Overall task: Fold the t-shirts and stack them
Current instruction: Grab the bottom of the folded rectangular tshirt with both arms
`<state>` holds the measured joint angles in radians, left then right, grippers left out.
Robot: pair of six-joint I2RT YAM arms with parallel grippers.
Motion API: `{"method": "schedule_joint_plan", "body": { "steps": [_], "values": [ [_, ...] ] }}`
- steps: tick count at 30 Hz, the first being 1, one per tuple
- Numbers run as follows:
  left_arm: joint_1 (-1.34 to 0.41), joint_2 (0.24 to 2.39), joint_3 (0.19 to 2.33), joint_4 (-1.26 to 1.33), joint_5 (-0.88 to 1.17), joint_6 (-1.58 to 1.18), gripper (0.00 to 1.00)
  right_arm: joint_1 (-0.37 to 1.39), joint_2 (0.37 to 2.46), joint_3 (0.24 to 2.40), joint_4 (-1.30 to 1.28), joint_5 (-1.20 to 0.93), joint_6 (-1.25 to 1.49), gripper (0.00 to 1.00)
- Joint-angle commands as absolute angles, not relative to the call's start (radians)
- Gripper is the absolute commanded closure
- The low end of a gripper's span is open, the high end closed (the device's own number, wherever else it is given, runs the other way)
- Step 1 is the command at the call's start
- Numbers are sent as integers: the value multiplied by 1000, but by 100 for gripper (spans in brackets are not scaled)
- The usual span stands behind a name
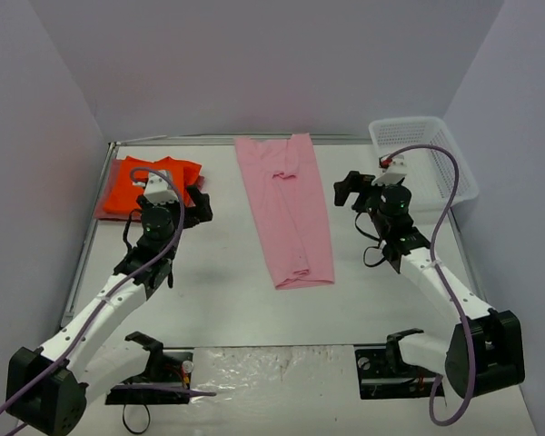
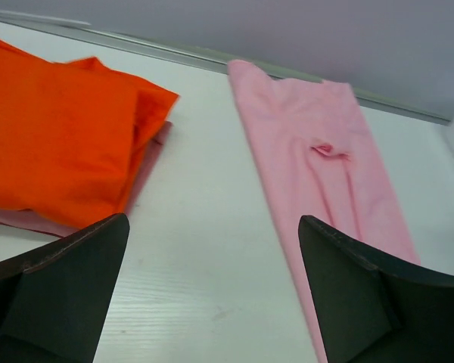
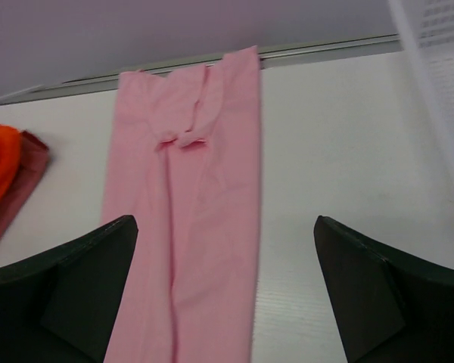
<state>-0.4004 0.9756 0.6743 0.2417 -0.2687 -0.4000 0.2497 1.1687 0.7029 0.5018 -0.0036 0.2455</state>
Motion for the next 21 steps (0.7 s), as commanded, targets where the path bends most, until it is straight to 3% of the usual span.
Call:
{"method": "schedule_joint_plan", "body": {
  "steps": [1, 4, 10, 15, 21],
  "values": [
    [-414, 965, 678, 174, -46, -566, 6, 193, 1206, 674, 569, -415, 442, 0],
    [-416, 928, 689, 127, -12, -581, 6, 141, 1343, 676, 594, -559, 543, 0],
    [-396, 883, 447, 426, 162, -719, 6, 138, 1272, 562, 655, -445, 637, 0],
    [-350, 1038, 419, 597, 333, -816, 6, 138, 1264, 666, 405, -442, 516, 0],
    [-373, 927, 356, 629, 230, -741, 6, 133, 1233, 637, 370, -457, 500, 0]
  ]
}}
